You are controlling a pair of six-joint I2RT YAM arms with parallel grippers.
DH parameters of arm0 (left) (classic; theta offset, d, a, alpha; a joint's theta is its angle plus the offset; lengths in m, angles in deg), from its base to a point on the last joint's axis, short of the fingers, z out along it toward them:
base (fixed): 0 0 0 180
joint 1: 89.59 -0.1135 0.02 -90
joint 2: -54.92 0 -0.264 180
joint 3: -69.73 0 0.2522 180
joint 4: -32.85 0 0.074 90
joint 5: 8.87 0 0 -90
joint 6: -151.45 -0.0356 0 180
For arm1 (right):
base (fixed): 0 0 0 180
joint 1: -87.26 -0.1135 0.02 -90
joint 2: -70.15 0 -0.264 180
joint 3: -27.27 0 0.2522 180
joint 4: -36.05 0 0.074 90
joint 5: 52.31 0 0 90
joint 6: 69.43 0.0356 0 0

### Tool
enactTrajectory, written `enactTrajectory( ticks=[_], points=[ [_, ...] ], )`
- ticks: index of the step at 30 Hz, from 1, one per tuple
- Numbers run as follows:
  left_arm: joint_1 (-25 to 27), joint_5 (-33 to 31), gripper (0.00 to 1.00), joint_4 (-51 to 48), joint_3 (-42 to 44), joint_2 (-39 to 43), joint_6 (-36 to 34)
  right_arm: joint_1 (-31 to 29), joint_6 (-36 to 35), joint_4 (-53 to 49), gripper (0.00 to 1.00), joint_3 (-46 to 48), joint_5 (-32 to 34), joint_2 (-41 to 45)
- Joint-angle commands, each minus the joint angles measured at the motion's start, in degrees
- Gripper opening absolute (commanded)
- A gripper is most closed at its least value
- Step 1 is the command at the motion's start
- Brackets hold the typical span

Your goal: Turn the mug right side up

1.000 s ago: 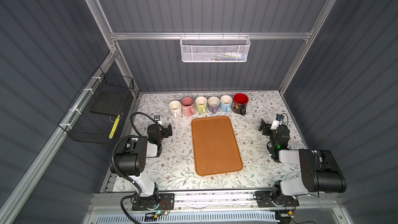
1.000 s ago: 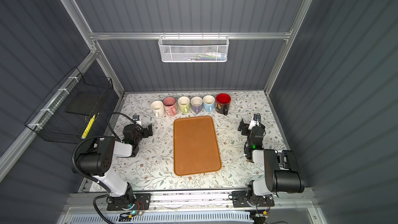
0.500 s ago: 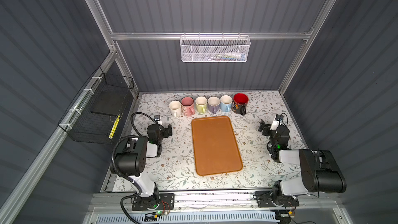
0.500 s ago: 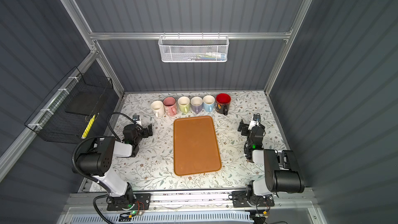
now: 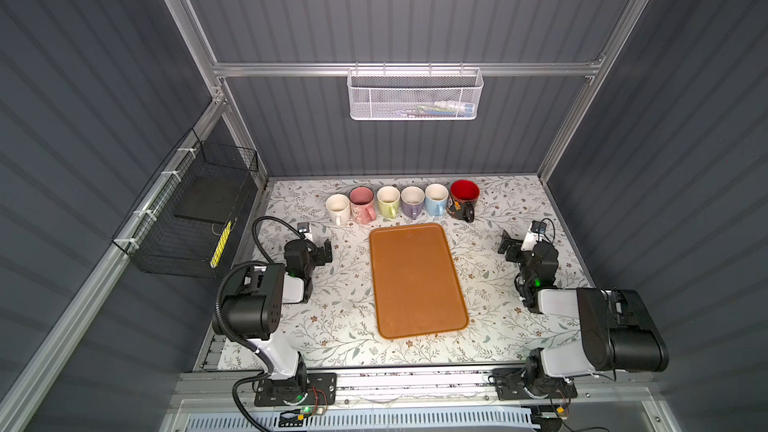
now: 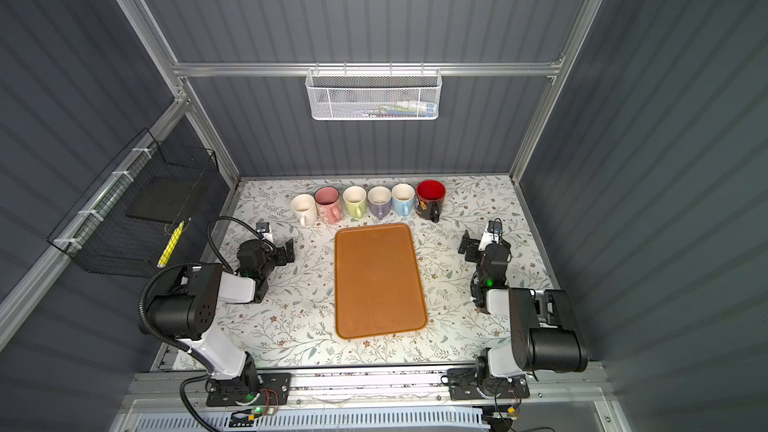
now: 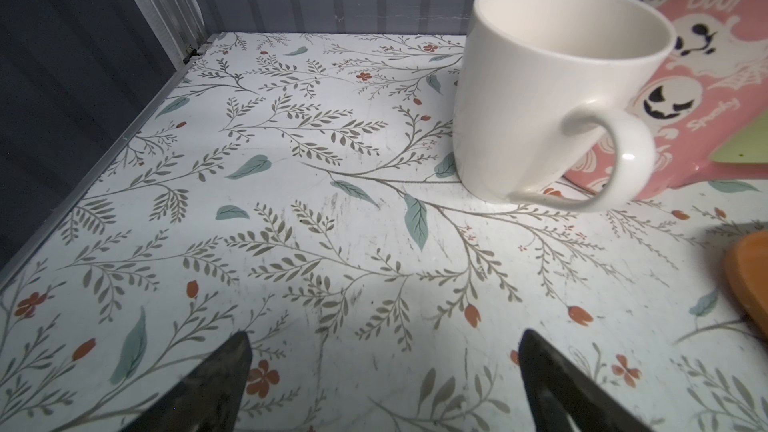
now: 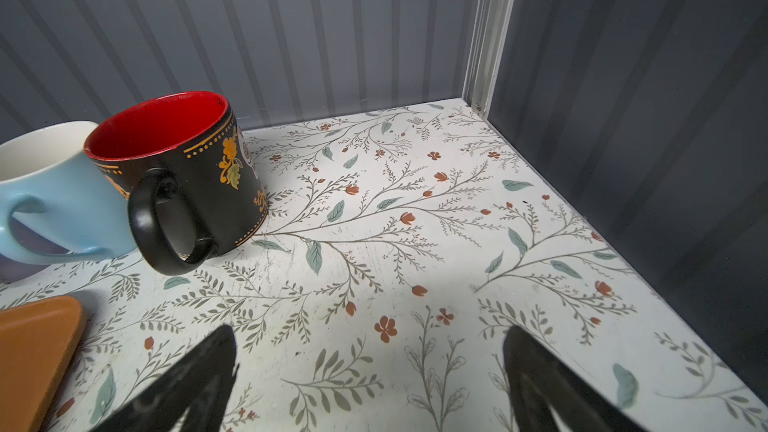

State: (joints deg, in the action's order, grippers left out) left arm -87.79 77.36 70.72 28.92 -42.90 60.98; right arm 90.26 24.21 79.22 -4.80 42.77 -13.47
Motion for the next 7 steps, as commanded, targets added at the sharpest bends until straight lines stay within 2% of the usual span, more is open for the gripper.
enactTrajectory(
  ticks=[1,7],
  points=[
    [0.2,0.4,1.0,-0.1,-0.4,-0.6,-0.8,-0.2,0.2,-0.1,0.99,0.1,-0.3,0.0],
    [0.2,0.3,1.0,-0.3,-0.4,-0.6,-0.8,-0.2,0.2,-0.1,0.99,0.2,-0.4,0.0]
  ],
)
